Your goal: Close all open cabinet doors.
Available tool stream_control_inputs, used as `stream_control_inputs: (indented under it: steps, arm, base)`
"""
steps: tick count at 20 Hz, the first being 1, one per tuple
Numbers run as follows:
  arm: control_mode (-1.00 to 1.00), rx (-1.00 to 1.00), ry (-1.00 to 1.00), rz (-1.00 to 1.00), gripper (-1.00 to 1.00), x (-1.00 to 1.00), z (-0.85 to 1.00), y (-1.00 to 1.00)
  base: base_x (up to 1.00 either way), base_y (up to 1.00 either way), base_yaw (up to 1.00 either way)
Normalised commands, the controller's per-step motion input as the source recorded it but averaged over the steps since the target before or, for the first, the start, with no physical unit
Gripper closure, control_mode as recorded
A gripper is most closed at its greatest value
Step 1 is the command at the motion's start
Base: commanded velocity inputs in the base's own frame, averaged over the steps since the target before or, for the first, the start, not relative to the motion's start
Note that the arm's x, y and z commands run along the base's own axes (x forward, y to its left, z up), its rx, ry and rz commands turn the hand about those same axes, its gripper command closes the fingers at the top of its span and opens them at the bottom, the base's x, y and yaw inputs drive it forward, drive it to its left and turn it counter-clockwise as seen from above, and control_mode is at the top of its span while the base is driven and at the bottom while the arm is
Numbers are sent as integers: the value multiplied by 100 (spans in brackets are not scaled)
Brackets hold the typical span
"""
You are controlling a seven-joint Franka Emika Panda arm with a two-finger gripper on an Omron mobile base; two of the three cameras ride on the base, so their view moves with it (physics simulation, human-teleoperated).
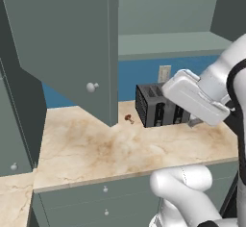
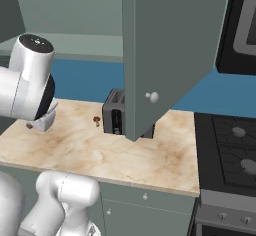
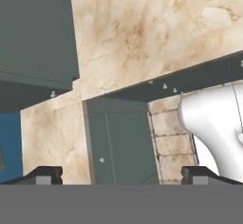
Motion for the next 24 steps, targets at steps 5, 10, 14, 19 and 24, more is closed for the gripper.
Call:
stream_control_inputs:
  steps: [5,10,14,19,24]
  arm:
    - [-100,3,0,-10,-100,-44,8,0]
    - [-100,1,0,-10,-100,-44,10,2]
    - [-100,2,0,-10,-100,-43,10,0]
    - [-100,1,0,-13,-100,-36,2,-2]
    - [-100,5,0,-12,-100,-36,1,-7]
  base:
    - [0,0,0]
    - [0,0,0]
    - [0,0,0]
    - [0,0,0]
    - [0,0,0]
